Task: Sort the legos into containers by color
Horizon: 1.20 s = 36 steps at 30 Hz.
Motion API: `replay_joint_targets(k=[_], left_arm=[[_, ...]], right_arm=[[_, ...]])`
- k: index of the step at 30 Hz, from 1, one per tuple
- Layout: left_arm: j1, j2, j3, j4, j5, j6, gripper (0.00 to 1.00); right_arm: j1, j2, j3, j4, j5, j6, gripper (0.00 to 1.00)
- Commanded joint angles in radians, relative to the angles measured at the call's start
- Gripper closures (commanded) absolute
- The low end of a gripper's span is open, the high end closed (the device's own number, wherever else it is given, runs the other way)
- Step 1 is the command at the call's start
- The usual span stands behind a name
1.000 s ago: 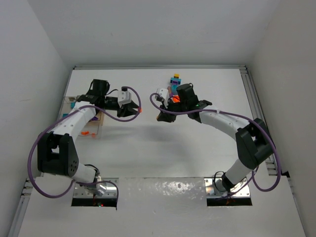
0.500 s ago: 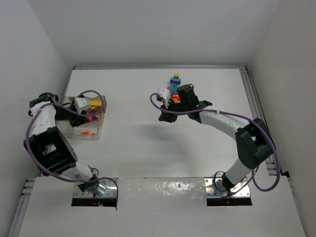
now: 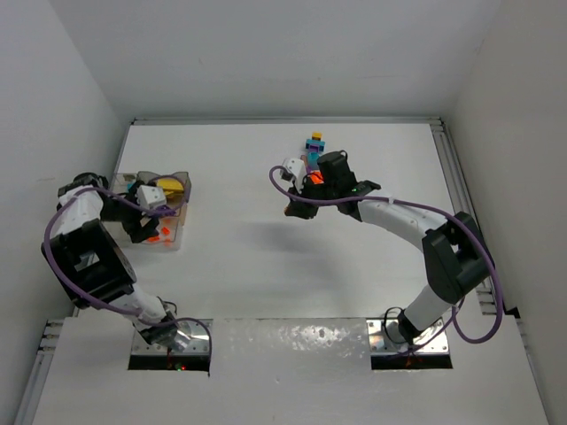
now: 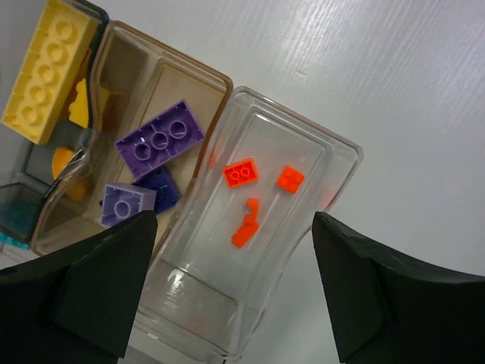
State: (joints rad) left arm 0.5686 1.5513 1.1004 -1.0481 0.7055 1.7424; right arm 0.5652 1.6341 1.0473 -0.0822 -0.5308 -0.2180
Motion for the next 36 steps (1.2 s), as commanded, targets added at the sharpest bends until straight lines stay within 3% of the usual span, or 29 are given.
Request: replay_joint_targets(k=[1, 6, 9, 12, 15, 21, 26, 34, 36], left_arm=[[0.002, -0.002, 0.068, -0.026, 0.087, 0.083, 0.18], [-0.039, -0.065, 0.102, -0.064, 0.215, 0.236, 0.24], [-0.197, -0.156, 0.058, 0.058, 0.229, 0.221, 0.43], [-0.348, -0.217, -0.003, 0.224, 0.268, 0.143, 0.45], [-0.472, -0.201, -0.025, 0.367, 0.278, -0.012, 0.42], [-0.53, -0.165, -0.045, 0.464, 0.307, -0.171, 0.41], [-0.532, -0.191, -0.08, 0.514, 0.299, -0.242, 0.41], [-0.532, -0.22, -0.111, 0.557, 0.288, -0.294, 0.4], [-0.532, -0.22, -0.109, 0.583, 0.285, -0.308, 0.39]], right_arm=[[-0.001, -0.017, 0.019, 0.038, -0.009, 0.028, 1.0], [-0.001, 0.009, 0.081, -0.01, -0.064, 0.051, 1.0], [-0.001, 0.044, 0.152, -0.1, -0.18, 0.051, 1.0], [-0.001, 0.059, 0.178, -0.105, -0.209, 0.066, 1.0], [-0.001, 0.079, 0.181, -0.134, -0.091, 0.089, 1.0], [0.036, 0.222, 0.226, -0.363, 0.311, -0.029, 1.0], [0.048, 0.253, 0.106, -0.243, 0.417, 0.048, 1.0], [0.068, 0.342, 0.142, -0.232, 0.571, 0.117, 1.0], [0.07, 0.348, 0.138, -0.231, 0.551, 0.123, 0.84]])
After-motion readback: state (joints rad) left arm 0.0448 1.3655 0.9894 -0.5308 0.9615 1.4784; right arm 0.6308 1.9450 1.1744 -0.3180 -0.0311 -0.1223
